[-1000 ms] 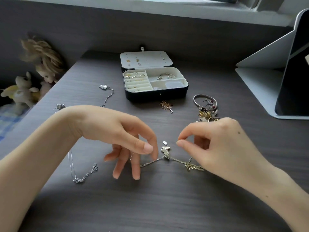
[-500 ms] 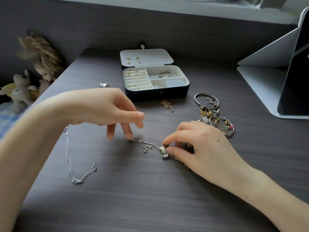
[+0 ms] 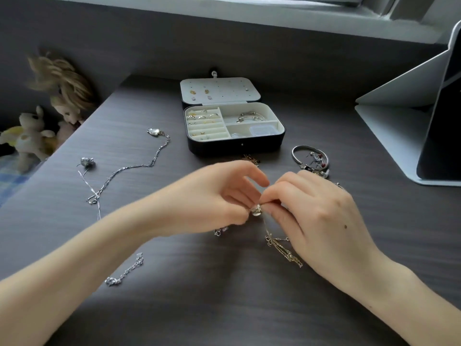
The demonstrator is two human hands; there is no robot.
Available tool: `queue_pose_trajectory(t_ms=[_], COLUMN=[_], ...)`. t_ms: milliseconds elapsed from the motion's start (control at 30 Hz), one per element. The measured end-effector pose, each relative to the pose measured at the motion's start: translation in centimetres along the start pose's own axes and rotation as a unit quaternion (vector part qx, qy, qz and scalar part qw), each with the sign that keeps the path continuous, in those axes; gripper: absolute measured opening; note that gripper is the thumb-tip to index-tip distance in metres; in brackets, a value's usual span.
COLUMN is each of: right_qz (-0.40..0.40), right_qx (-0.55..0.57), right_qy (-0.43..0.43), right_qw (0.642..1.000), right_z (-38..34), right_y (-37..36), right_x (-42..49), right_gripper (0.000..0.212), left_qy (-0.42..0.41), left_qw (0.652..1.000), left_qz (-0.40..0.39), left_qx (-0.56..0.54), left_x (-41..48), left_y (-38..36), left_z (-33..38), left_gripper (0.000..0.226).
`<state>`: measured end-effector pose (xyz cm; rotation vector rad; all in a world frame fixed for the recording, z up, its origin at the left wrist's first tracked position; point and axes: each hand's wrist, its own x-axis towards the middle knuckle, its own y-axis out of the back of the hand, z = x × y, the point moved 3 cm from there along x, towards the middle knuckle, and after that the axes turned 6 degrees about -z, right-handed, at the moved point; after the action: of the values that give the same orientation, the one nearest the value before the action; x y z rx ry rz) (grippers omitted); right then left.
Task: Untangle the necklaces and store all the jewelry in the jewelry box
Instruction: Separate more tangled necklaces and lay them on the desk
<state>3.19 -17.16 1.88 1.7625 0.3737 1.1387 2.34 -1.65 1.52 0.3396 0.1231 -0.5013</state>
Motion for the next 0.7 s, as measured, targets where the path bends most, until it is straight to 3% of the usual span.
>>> queue_pose_trajectory(t_ms=[167, 467, 700], right_qz=[0.034, 0.033, 0.016], right_qx=[0.008, 0.084, 0.134], right_qy=[0.031, -0.005, -0.074], right_qw=[0.999, 0.996, 0.988], right_z=[0.1, 0.4, 1.1], right_y=[0.4, -0.6, -0.7], right_x=[-0.1, -0.3, -0.4], right_gripper=[0.021, 0.017, 0.009], left_qy=[0.032, 0.077, 0.075], left_qw=[0.995, 0.996, 0.994], left_qz=[-0.038, 0.047, 0.078], left_qx=[-0.090, -0.003, 0.017], left_x=[-0.1, -0.1, 0.0], left_y=[-0.5, 0.2, 0.2], left_z=[0.2, 0.5, 0.1], left_gripper=[0.036, 0.003, 0.005])
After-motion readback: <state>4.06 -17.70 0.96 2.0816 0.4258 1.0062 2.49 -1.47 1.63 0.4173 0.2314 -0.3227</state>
